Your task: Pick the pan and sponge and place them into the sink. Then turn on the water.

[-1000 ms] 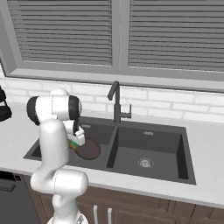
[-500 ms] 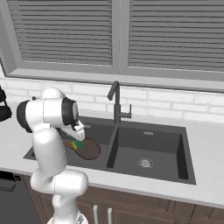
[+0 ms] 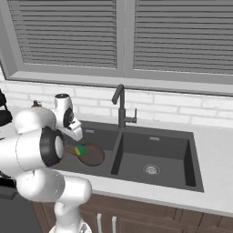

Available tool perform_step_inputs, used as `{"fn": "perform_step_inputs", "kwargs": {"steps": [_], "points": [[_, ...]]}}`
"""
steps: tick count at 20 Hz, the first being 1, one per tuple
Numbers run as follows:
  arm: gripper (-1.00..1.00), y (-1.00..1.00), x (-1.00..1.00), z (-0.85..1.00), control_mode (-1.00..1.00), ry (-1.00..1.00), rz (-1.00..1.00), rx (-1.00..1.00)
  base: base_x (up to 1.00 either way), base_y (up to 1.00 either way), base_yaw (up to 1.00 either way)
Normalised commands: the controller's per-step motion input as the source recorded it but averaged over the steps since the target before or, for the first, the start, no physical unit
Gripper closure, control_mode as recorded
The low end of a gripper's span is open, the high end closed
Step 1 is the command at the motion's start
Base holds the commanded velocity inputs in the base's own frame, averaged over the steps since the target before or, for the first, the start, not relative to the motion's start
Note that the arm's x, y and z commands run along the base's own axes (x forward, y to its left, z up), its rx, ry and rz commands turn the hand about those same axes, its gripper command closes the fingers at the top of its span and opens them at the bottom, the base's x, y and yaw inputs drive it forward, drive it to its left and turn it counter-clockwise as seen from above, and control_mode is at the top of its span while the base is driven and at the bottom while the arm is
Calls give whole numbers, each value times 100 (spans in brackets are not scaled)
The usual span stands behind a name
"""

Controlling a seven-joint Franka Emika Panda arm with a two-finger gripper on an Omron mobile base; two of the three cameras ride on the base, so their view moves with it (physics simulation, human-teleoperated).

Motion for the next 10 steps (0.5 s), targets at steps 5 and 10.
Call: {"fn": "perform_step_inputs", "kwargs": {"steps": [5, 10], "points": [[-100, -19, -83, 92, -100, -14, 10, 0, 0, 0, 0], [-100, -35, -56, 77, -100, -27, 15, 0, 0, 0, 0]]}}
